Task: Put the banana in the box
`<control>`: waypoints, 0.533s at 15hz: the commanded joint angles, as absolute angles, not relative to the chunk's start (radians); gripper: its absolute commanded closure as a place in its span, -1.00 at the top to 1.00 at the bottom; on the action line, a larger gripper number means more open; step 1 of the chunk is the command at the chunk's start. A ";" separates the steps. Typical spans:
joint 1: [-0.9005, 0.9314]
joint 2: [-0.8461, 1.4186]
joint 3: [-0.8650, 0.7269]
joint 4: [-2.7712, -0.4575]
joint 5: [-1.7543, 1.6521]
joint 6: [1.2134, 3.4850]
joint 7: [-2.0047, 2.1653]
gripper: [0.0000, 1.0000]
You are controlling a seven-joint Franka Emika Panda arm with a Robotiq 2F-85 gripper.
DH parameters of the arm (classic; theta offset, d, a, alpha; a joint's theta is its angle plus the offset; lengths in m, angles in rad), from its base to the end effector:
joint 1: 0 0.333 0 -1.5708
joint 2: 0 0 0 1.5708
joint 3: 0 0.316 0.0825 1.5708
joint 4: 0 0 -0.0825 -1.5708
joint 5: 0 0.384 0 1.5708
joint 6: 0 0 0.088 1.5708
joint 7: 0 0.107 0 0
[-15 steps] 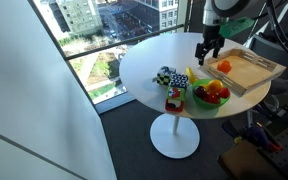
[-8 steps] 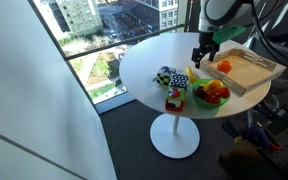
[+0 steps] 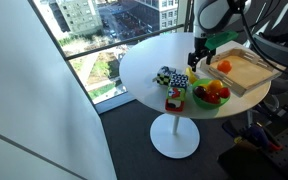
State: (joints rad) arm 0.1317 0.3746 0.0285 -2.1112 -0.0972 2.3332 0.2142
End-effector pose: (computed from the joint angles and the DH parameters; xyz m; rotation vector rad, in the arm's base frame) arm 0.5558 0.0882 0.2238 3.0523 0.0265 -0.2129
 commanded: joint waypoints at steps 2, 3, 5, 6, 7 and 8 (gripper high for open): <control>0.165 0.419 0.007 -2.068 -0.139 2.332 0.295 1.00; 0.170 0.427 0.004 -2.065 -0.142 2.335 0.306 1.00; 0.179 0.439 -0.002 -2.061 -0.149 2.346 0.324 1.00; 0.180 0.444 -0.004 -2.062 -0.150 2.357 0.328 1.00; 0.184 0.449 -0.007 -2.062 -0.155 2.368 0.337 1.00; 0.186 0.455 -0.010 -2.062 -0.155 2.382 0.339 1.00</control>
